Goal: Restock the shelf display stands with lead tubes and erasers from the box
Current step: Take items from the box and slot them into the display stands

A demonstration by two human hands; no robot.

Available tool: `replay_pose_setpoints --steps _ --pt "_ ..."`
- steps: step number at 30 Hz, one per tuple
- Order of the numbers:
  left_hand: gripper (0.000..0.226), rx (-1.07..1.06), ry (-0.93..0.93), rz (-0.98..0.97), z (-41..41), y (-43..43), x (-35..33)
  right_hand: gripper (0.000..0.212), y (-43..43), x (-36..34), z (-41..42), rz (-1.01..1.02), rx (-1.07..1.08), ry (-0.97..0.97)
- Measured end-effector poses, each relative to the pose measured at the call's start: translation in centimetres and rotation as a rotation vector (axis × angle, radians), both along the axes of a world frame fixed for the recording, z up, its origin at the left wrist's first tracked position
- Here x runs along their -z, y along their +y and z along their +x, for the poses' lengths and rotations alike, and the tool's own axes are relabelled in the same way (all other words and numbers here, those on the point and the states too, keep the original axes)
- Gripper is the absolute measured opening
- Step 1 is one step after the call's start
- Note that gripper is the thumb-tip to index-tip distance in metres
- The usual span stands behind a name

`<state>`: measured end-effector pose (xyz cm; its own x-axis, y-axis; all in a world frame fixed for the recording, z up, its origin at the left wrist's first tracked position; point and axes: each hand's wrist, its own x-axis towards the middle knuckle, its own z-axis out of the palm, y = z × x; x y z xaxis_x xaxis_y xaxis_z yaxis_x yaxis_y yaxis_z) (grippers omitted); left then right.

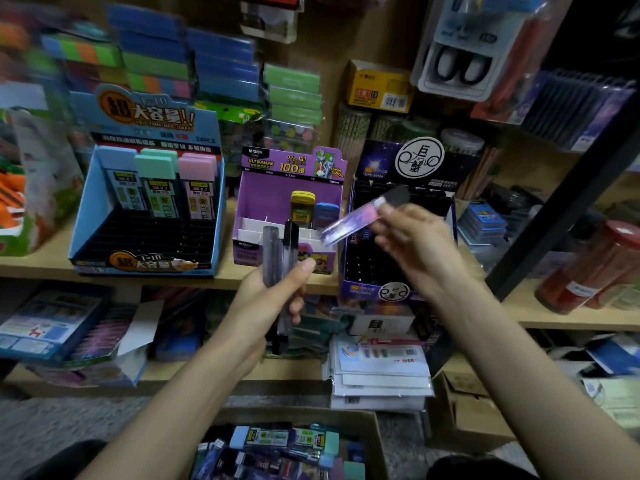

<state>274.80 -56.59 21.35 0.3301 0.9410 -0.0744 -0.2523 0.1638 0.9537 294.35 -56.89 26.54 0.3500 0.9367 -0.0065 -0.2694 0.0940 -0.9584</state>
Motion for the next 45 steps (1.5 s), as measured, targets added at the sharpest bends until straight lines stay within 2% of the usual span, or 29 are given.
replay_pose_setpoints --steps 2,4,6,7,10,15,18,22,27,31,36,39,41,45 --pt "0.02 -0.02 -0.026 -0.037 -0.1 0.3 0.1 0.009 0.2 -1.5 2.0 0.122 0.153 -0.167" --pt "0.01 -0.021 -0.041 -0.048 -0.3 0.6 0.3 0.01 0.4 -2.2 3.9 0.179 0.321 -0.495" --pt "0.014 -0.014 -0.047 -0.05 -0.4 0.8 0.4 0.016 0.8 -2.1 4.9 0.159 0.412 -0.812" --pt "0.022 -0.012 -0.047 -0.048 -0.5 0.8 0.4 0.02 1.1 -1.8 5.0 0.149 0.416 -0.902" --pt "0.038 -0.028 -0.038 -0.048 -0.6 0.9 0.5 0.019 1.9 -0.5 4.2 0.173 0.359 -0.984" --pt "0.031 -0.015 -0.049 -0.067 -0.6 0.9 0.7 0.023 2.6 1.5 3.5 0.178 0.235 -1.12" --pt "0.029 0.005 -0.036 -0.049 -0.7 0.9 0.8 0.023 3.0 1.6 3.9 0.166 0.218 -1.122" --pt "0.042 0.029 -0.02 -0.01 -0.6 0.7 0.7 0.018 3.5 1.4 4.4 0.137 0.142 -1.089" --pt "0.039 0.032 -0.054 -0.039 -0.8 0.6 0.7 0.016 4.1 2.4 3.8 0.027 0.252 -1.051" --pt "0.035 0.013 -0.008 0.007 -0.7 0.7 0.7 0.022 4.5 2.6 3.2 0.0 0.34 -1.134" --pt "0.032 0.0 0.063 0.092 -0.8 0.6 0.7 0.024 4.2 2.5 2.8 -0.135 0.364 -1.249" --pt "0.036 -0.039 0.047 0.119 -0.7 0.5 0.5 0.022 2.8 1.5 1.6 -0.071 0.444 -1.326" --pt "0.044 -0.063 0.083 0.159 -0.5 0.4 0.4 0.021 1.6 0.6 0.0 0.009 0.348 -1.232" --pt "0.04 -0.05 0.128 0.252 0.2 0.1 0.1 0.026 -0.6 -0.4 -4.2 -0.118 -0.189 -0.709"
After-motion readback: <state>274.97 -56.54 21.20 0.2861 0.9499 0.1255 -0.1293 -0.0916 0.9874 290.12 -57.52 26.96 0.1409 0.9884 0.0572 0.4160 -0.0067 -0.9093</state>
